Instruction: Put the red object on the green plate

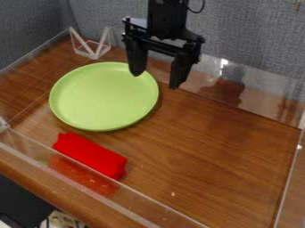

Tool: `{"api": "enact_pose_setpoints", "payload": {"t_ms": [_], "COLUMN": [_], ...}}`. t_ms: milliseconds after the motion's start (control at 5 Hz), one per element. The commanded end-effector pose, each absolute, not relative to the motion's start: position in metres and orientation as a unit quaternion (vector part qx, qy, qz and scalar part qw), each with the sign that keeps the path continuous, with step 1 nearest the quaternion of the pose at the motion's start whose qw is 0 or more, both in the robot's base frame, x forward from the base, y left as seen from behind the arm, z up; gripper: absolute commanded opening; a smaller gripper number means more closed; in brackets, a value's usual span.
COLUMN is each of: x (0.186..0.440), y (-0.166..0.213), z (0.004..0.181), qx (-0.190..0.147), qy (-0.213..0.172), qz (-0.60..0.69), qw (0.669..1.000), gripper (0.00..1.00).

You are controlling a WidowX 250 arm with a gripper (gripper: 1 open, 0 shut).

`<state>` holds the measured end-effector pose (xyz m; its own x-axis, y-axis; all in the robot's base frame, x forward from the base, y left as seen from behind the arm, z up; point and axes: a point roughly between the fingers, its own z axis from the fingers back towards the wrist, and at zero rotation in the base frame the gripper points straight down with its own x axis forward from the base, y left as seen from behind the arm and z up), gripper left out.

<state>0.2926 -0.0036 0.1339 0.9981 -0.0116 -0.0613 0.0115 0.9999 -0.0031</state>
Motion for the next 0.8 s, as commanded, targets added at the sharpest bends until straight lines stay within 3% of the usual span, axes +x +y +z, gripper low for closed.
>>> {"api": "enact_pose_setpoints", "payload": {"t_ms": [0, 200, 400, 600], "x": [0.283, 0.261, 0.236, 0.221], "y": [0.001, 0.014, 0.023, 0.027], "z": [0.126, 0.116, 0.115, 0.112], "qx": [-0.007, -0.026, -0.052, -0.079], "qy": [0.037, 0.039, 0.027, 0.021], "qz": [0.051, 0.132, 0.252, 0.369], "qw": [0.998, 0.990, 0.966, 0.926], "gripper": [1.00, 0.00, 1.00, 1.00]}}
